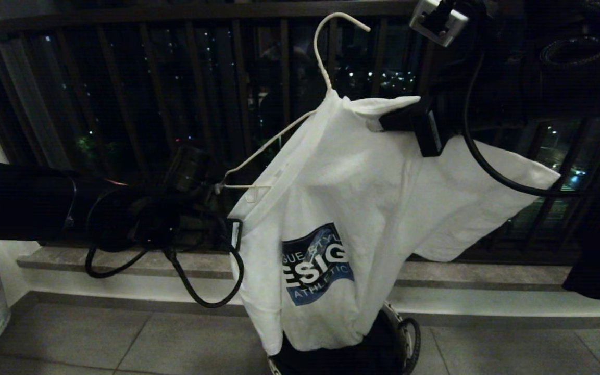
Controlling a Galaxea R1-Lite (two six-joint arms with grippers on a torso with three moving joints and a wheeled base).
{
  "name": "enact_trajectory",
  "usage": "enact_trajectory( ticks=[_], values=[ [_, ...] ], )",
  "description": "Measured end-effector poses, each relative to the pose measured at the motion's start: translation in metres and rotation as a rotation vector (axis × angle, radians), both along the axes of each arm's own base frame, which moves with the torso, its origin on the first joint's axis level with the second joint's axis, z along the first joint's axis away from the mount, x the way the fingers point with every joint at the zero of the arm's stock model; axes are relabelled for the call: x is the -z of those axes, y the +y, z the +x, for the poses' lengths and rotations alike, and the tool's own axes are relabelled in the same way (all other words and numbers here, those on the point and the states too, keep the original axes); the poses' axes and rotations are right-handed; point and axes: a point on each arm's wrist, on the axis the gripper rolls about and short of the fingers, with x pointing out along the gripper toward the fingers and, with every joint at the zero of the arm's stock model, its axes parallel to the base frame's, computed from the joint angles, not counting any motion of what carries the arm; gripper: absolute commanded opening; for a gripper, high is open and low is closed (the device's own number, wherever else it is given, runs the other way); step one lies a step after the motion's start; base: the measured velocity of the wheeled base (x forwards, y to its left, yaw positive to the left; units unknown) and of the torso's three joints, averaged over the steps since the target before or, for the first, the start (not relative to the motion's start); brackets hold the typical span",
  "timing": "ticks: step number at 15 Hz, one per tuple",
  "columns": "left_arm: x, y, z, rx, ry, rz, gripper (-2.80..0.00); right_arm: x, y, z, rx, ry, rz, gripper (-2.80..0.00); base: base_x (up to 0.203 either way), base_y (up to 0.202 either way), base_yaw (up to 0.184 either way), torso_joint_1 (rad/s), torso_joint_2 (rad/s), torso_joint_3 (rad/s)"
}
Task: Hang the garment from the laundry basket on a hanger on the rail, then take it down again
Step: Hang the clothes on the clothes rack
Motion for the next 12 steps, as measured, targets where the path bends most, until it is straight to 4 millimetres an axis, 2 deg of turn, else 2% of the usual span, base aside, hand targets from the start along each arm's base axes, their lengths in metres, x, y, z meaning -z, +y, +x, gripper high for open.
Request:
enact_trajectory(
  ticks=[4, 12],
  values=[
    [-0.005, 0.003, -0.003, 0.017, -0.004, -0.024, -2.8, -0.001, -0.001, 0.001, 0.004, -0.006, 0.003, -2.8, 0.0, 0.0, 0.0, 0.0, 0.0, 0.0],
    [-0.031, 0.044, 0.004, -0.04, -0.07, -0.088, -2.8, 0.0, -0.002, 0.003, 0.013, -0.018, 0.008, -2.8, 0.0, 0.0, 0.0, 0.0, 0.0, 0.0]
  ],
)
